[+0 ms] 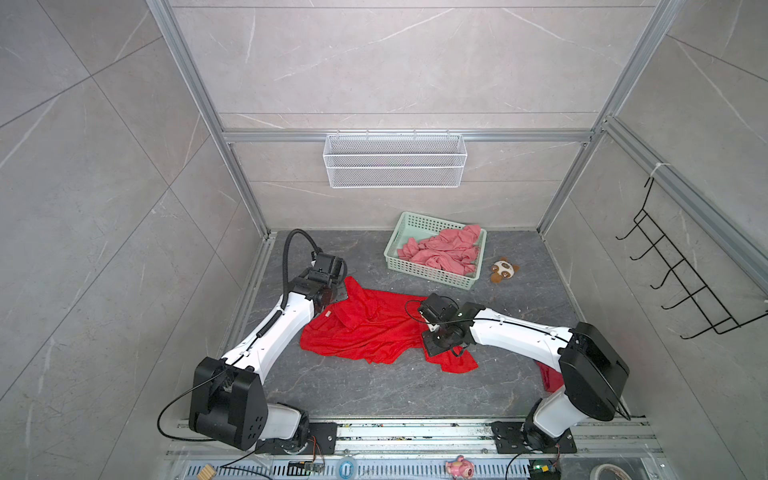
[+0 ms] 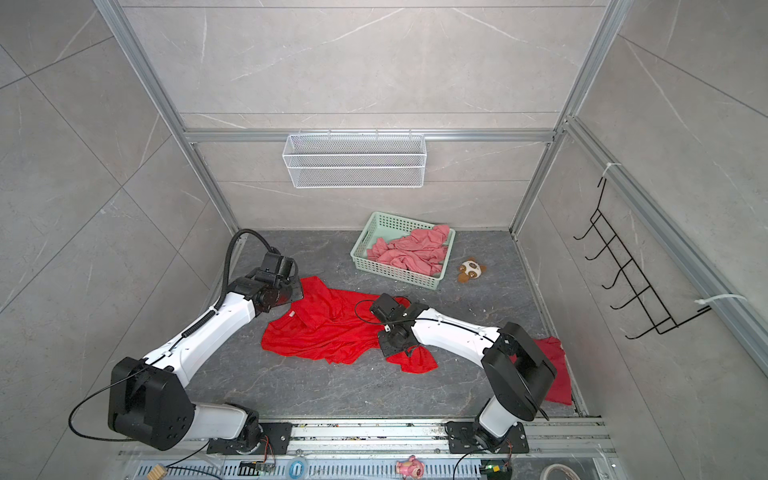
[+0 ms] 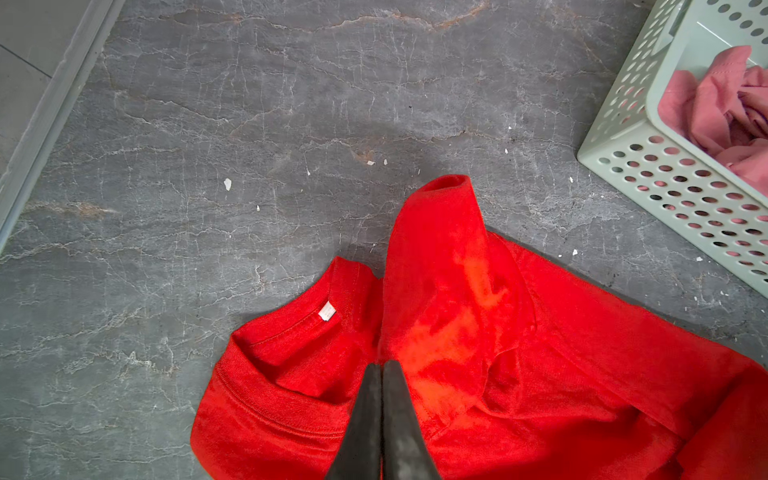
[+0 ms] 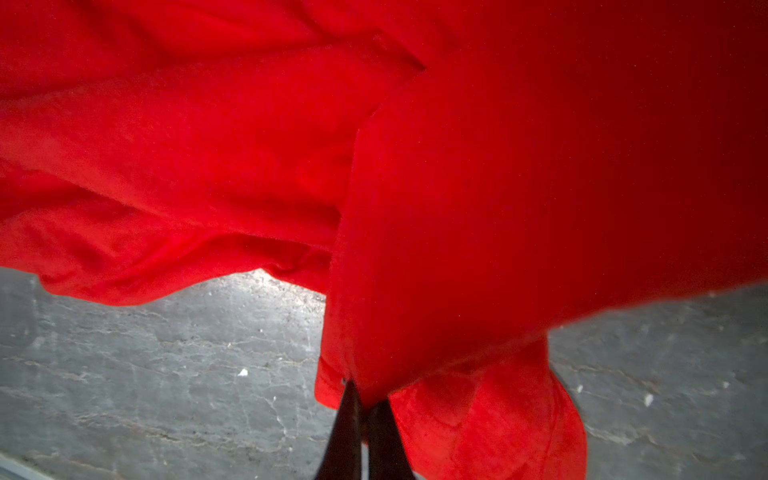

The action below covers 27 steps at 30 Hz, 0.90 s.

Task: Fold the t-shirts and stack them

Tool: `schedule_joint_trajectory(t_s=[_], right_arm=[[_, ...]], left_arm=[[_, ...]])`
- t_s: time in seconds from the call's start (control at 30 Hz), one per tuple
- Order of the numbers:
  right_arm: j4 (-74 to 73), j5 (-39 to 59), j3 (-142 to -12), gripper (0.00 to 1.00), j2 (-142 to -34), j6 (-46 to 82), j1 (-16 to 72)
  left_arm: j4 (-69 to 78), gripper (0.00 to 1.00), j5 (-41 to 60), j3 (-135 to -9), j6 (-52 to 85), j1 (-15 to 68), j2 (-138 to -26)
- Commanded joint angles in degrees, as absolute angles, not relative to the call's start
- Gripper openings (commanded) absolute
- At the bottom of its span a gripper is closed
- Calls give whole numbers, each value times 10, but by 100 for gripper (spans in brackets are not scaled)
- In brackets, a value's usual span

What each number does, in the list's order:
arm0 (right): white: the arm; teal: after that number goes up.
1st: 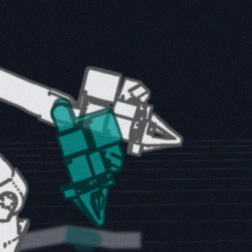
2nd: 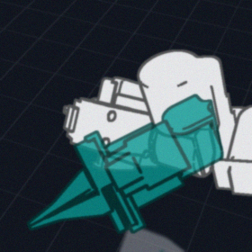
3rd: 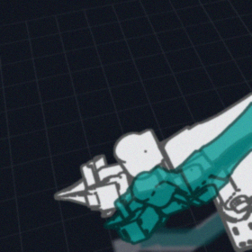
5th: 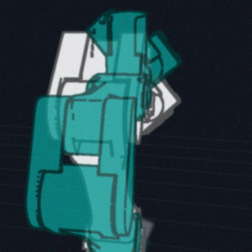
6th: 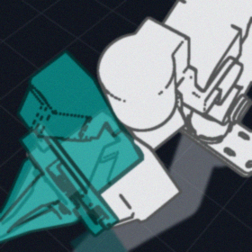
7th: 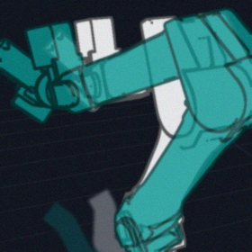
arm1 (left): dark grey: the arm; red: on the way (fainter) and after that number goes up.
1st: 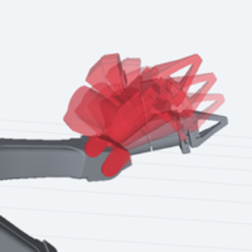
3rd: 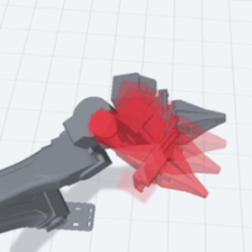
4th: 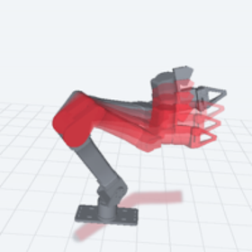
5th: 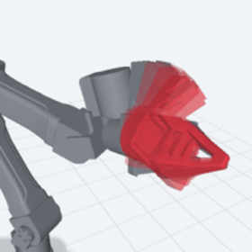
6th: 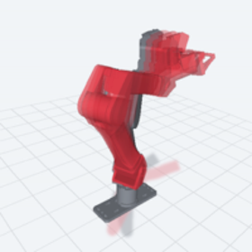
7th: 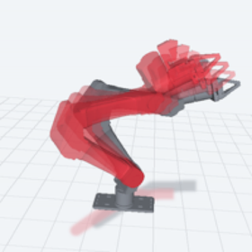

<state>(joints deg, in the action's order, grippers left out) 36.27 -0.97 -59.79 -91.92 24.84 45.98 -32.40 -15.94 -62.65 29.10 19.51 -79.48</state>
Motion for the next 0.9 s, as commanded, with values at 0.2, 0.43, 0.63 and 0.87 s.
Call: schedule_joint_trajectory(t_s=[0.2,0.43,0.63,0.87], right_arm=[[353,118,-594,6,-831,273,348],[341,185,-573,10,-859,264,332],[306,207,-563,8,-877,279,331],[291,244,-561,10,-889,279,330]], left_arm=[[-304,0,-158,-647,269,192,-810],[-300,0,-158,-653,262,191,-825],[-298,0,-155,-660,259,188,-838],[-296,0,-151,-661,255,185,-844]])
